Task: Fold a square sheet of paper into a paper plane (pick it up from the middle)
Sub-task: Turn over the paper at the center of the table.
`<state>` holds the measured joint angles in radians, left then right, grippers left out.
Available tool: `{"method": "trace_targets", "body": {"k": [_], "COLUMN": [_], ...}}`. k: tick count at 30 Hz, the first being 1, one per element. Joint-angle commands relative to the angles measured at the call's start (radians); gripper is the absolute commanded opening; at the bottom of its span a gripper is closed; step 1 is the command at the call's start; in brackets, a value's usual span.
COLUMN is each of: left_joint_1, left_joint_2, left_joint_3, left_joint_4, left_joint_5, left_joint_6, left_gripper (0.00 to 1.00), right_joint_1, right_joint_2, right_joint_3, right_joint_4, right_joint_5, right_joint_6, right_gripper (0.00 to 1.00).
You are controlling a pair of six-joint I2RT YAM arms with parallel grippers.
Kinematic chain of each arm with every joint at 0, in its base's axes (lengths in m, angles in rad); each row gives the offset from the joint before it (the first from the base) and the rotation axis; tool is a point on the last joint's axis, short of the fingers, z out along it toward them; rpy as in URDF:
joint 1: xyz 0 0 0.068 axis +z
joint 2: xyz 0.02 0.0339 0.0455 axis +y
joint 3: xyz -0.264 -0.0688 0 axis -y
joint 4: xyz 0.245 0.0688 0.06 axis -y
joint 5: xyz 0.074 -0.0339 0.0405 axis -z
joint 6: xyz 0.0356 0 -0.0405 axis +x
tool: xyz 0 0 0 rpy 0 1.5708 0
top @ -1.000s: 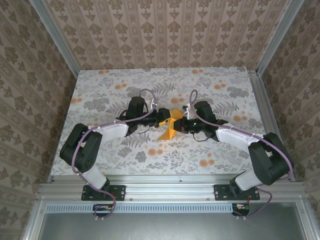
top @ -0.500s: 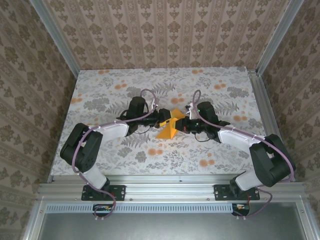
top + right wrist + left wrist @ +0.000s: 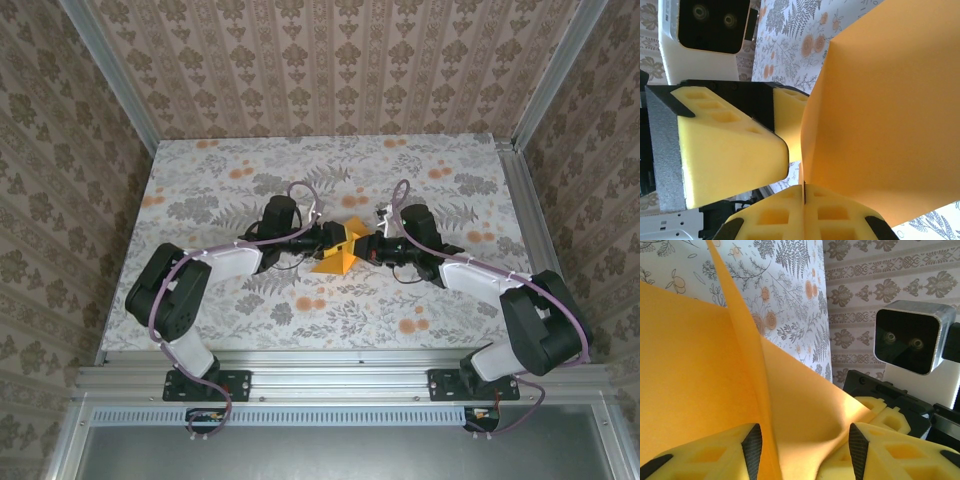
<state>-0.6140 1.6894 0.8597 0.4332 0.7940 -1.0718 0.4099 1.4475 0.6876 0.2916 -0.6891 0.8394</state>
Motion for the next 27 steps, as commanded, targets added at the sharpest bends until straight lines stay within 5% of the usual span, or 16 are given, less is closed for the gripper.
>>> {"method": "trace_targets", "body": {"k": [1, 7, 27], "left_joint_1": [-0.003, -0.003, -0.007], "left_joint_2": [0.006, 0.009, 0.026], "left_joint_3": [0.034, 0.039, 0.059], "left_joint_4": [0.055, 0.032, -0.028], "left_joint_5": [0.032, 0.034, 0.046], "left_joint_6": [-0.031, -0.013, 0.035], "left_gripper": [0.47, 0.36, 0.25], "right_joint_1": [-0.01, -0.019, -0.04], "right_joint_2": [-0.025, -0.016, -0.022], "right_joint_3": [-0.018, -0.027, -0.047], "right_joint_4": [0.038, 0.035, 0.036], "right_joint_5": [-0.026, -0.025, -0.015], "right_joint_6": [0.013, 0.016, 0.037], "right_gripper": [0.0, 0.0, 0.0]}}
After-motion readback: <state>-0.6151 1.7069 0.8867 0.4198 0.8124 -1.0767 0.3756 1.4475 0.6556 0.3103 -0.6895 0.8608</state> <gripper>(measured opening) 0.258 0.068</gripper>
